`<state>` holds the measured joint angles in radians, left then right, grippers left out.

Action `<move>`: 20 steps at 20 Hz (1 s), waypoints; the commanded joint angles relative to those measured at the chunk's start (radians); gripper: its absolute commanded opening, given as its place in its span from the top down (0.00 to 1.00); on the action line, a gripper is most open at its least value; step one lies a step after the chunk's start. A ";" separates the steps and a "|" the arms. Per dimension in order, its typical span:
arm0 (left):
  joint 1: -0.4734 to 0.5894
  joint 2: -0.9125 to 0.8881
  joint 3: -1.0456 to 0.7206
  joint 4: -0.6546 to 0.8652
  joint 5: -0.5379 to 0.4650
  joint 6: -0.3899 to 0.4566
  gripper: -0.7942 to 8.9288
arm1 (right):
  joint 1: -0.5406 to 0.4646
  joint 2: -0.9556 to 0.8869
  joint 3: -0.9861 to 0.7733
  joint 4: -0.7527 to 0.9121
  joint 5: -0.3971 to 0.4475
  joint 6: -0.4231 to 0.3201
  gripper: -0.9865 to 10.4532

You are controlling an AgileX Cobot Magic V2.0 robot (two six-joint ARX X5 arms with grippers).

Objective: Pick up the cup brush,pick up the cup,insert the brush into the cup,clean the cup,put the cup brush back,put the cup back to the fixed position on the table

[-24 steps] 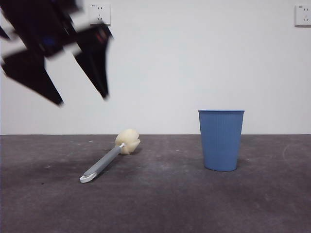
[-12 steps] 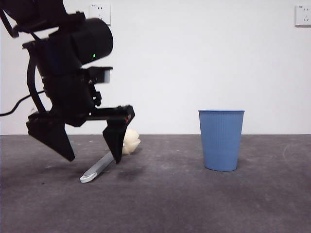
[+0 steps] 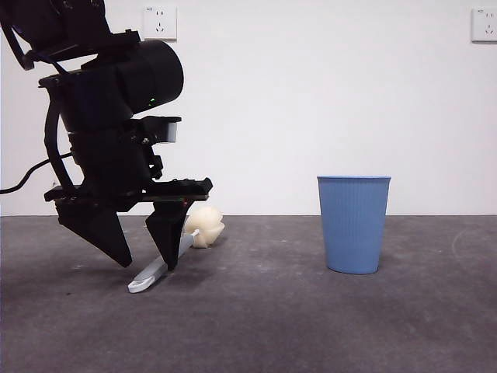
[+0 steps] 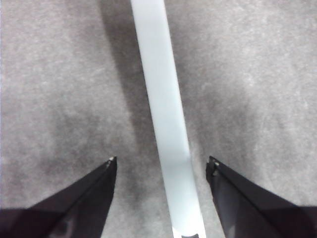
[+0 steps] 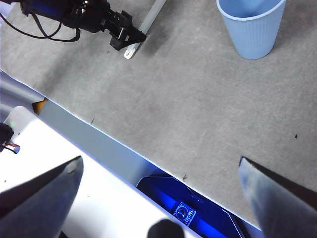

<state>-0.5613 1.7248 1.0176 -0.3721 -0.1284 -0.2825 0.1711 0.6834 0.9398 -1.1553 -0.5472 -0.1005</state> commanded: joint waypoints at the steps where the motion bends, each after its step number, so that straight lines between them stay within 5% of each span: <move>1: -0.010 0.024 0.002 -0.004 0.002 -0.011 0.61 | 0.002 -0.001 0.003 0.006 -0.002 0.006 0.37; 7: -0.029 0.042 0.002 -0.008 -0.002 -0.040 0.62 | 0.002 -0.001 0.003 0.006 -0.002 0.006 0.37; 12: -0.028 0.036 0.003 -0.023 0.005 -0.039 0.93 | 0.002 -0.001 0.003 0.006 -0.002 0.006 0.37; 17: -0.027 -0.034 0.005 -0.060 0.003 -0.026 0.93 | 0.002 -0.001 0.003 0.005 -0.002 0.014 0.37; 20: -0.025 -0.124 0.008 -0.116 -0.001 0.039 0.93 | 0.002 0.014 0.002 0.023 -0.002 0.104 0.37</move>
<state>-0.5858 1.6085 1.0229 -0.4877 -0.1253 -0.2775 0.1711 0.6952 0.9398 -1.1400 -0.5476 -0.0395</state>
